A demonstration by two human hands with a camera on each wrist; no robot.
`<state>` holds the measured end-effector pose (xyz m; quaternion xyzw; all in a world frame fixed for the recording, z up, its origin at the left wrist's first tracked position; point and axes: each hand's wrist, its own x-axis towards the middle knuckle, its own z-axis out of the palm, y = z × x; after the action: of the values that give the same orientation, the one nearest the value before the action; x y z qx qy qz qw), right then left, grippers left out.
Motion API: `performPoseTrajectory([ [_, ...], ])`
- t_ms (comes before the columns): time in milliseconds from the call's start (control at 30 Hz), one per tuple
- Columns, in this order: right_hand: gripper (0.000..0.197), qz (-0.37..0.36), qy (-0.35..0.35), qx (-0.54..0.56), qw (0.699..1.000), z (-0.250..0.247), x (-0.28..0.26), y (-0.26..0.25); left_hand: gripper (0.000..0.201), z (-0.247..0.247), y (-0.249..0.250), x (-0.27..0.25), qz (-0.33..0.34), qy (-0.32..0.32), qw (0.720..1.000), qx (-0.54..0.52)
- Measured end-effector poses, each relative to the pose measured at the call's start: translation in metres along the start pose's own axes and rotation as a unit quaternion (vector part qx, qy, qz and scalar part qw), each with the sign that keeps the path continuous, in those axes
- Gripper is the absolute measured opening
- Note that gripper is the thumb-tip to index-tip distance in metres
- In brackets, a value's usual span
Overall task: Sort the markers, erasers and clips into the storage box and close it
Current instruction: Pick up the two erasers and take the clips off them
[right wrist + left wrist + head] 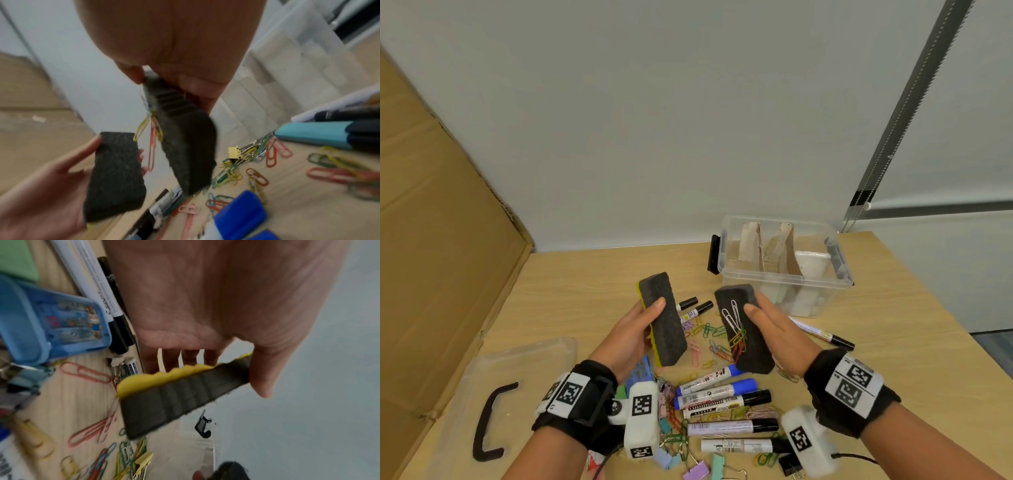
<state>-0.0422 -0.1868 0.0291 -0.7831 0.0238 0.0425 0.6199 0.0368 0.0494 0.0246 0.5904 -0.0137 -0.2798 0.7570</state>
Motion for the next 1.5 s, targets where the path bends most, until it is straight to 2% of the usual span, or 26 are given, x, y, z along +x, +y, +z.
performPoseTrajectory([
  [100, 0.026, 0.033, 0.023, 0.082, 0.996, 0.002, 0.009, -0.002, 0.046, 0.003, -0.001, -0.002, 0.003, 0.002, 0.999, 0.033],
  [200, 0.032, 0.056, 0.018, 0.172, 0.983, 0.010, 0.016, -0.002, 0.042, 0.008, -0.004, -0.004, -0.006, -0.023, 0.998, 0.056],
  [300, 0.037, 0.076, 0.009, 0.227, 0.971, 0.023, 0.021, -0.004, 0.040, 0.020, -0.006, -0.007, -0.022, -0.051, 0.998, 0.039],
  [433, 0.036, 0.066, -0.009, 0.256, 0.965, 0.039, 0.024, -0.017, 0.046, 0.030, -0.007, -0.010, -0.027, -0.062, 0.998, -0.002],
  [500, 0.034, 0.061, -0.018, 0.210, 0.976, 0.041, 0.026, -0.020, 0.048, 0.031, -0.005, -0.012, -0.026, -0.064, 0.998, 0.003],
  [600, 0.031, 0.060, -0.019, 0.079, 0.995, 0.040, 0.027, -0.021, 0.042, 0.032, -0.002, -0.016, -0.027, -0.086, 0.996, 0.026],
  [700, 0.026, 0.056, -0.028, 0.025, 0.998, 0.039, 0.028, -0.022, 0.038, 0.033, -0.002, -0.019, -0.023, -0.097, 0.995, 0.030],
  [800, 0.032, 0.019, -0.030, -0.046, 0.998, 0.038, 0.024, -0.027, 0.039, 0.031, -0.003, -0.019, -0.016, -0.083, 0.996, 0.023],
  [867, 0.042, -0.031, -0.006, -0.096, 0.995, 0.041, 0.017, -0.027, 0.042, 0.027, -0.004, -0.018, -0.011, -0.061, 0.998, -0.004],
  [933, 0.042, -0.082, 0.033, -0.132, 0.987, 0.048, 0.007, -0.025, 0.047, 0.022, -0.004, -0.017, -0.013, -0.040, 0.999, -0.035],
  [1100, 0.013, -0.148, 0.080, -0.235, 0.957, 0.064, 0.000, -0.007, 0.051, 0.022, -0.006, -0.016, -0.034, -0.033, 0.997, -0.059],
  [1167, 0.005, -0.140, 0.087, -0.244, 0.956, 0.061, 0.002, -0.005, 0.052, 0.022, -0.007, -0.016, -0.038, -0.020, 0.997, -0.069],
  [1267, 0.007, -0.115, 0.068, -0.281, 0.950, 0.052, 0.004, 0.007, 0.056, 0.018, -0.008, -0.015, -0.033, 0.007, 0.995, -0.095],
  [1400, 0.027, -0.049, 0.016, -0.375, 0.926, 0.042, -0.003, 0.025, 0.055, 0.013, -0.005, -0.015, -0.027, 0.033, 0.994, -0.103],
  [1500, 0.037, -0.049, 0.010, -0.431, 0.901, 0.038, -0.008, 0.024, 0.055, 0.013, -0.007, -0.016, -0.040, 0.030, 0.993, -0.104],
])
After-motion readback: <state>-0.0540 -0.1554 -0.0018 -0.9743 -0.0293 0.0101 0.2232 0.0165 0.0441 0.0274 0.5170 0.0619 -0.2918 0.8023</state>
